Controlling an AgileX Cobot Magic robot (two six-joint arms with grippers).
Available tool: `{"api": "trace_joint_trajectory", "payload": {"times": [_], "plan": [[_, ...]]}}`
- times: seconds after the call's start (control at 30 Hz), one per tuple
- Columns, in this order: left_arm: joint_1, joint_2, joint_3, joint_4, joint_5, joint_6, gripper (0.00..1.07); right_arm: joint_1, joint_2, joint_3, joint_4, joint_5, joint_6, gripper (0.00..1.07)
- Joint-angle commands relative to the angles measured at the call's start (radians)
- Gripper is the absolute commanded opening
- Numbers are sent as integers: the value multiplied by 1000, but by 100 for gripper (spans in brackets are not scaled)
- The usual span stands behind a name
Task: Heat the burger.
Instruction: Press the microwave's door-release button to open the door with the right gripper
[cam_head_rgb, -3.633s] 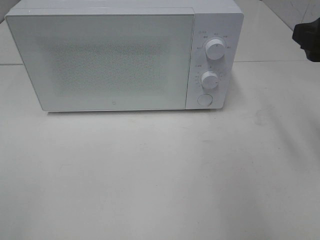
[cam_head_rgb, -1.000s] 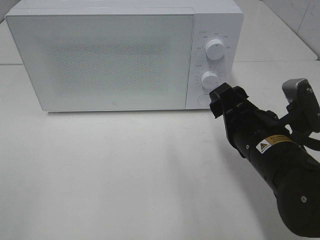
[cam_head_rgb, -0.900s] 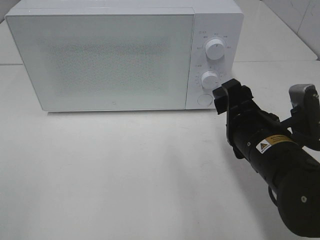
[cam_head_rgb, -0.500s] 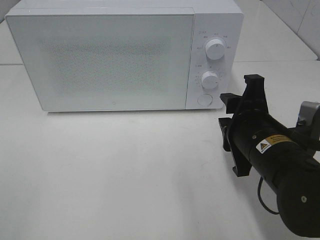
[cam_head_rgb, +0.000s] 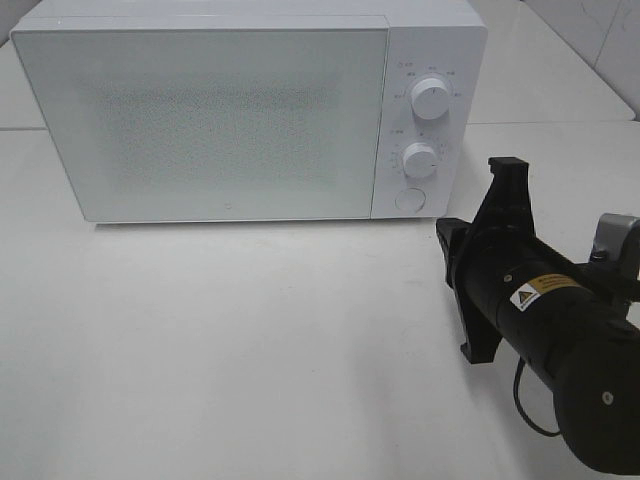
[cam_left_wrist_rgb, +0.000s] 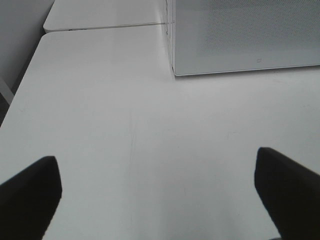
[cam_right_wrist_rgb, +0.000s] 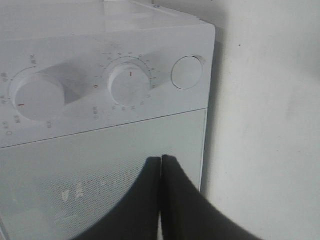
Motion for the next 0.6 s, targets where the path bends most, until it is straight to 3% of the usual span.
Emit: {"api": "trace_joint_trajectory", "payload": {"times": [0.03, 0.23, 0.6], "plan": [[2, -22, 2, -7, -9, -1, 104, 2, -1, -7, 4, 57, 16, 0], [2, -22, 2, -7, -9, -1, 104, -10, -1, -21, 39, 102, -16, 0], [2, -22, 2, -7, -9, -1, 104, -136, 30, -133, -30, 210, -119, 0]]}}
